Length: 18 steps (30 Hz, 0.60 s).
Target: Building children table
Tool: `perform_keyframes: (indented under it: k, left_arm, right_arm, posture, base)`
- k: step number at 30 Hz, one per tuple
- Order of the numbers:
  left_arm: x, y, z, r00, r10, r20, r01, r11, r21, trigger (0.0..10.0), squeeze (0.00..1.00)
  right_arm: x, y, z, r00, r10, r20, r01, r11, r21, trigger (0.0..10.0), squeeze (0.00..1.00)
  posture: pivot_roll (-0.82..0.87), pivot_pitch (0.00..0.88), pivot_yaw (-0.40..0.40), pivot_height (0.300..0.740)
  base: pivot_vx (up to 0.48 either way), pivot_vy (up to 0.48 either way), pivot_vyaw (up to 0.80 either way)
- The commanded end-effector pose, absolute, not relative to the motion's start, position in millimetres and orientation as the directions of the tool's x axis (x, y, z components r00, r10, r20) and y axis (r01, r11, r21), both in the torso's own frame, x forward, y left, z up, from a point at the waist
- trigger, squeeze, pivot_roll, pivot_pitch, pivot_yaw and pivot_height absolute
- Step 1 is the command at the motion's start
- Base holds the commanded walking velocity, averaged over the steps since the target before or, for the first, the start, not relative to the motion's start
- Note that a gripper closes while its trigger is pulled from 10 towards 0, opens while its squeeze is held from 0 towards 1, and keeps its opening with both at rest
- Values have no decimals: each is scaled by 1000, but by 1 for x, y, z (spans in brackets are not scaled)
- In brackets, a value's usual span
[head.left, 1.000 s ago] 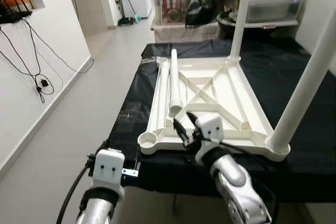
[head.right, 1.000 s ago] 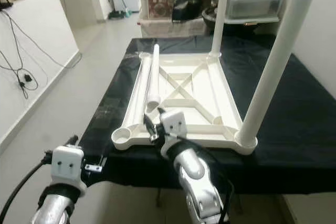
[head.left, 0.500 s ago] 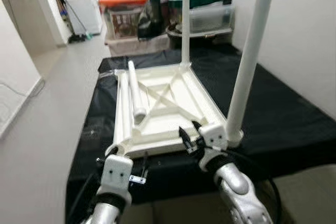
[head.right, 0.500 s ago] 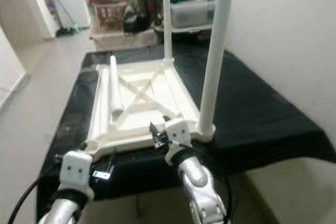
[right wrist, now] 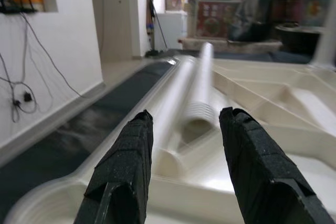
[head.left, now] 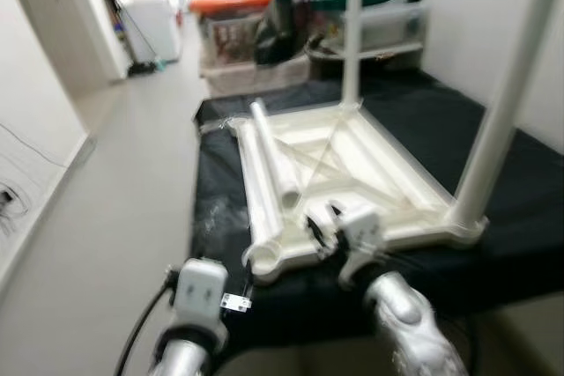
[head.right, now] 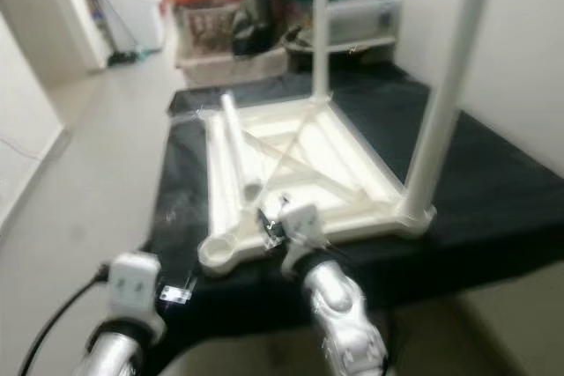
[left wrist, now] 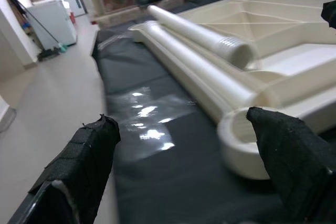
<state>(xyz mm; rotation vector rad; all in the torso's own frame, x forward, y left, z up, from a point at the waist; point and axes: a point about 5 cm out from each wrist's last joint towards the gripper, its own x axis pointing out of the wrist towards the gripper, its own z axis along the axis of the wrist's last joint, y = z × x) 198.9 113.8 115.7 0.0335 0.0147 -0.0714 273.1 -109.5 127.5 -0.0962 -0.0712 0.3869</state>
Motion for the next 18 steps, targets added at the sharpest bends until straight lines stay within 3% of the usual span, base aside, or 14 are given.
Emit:
perform_keyframes:
  k: [1,12,18]
  left_arm:
    - [200,111,116,999,-48,-11,49,999,9,10000,0]
    - [200,111,119,998,-68,13,68,998,20,10000,0]
    - [200,111,120,997,-70,21,69,997,20,10000,0]
  right_arm:
    - [274,-100,130,912,405,63,-398,912,-95,10000,0]
    - [276,-100,133,914,397,86,-390,917,-87,10000,0]
    - [274,-98,135,905,411,109,-400,910,-109,10000,0]
  posture:
    - [-33,0,45,740]
    - [-28,0,40,740]
    - [-28,0,40,740]
  base:
    - [0,480,0]
    - [0,460,0]
    - [287,386,0]
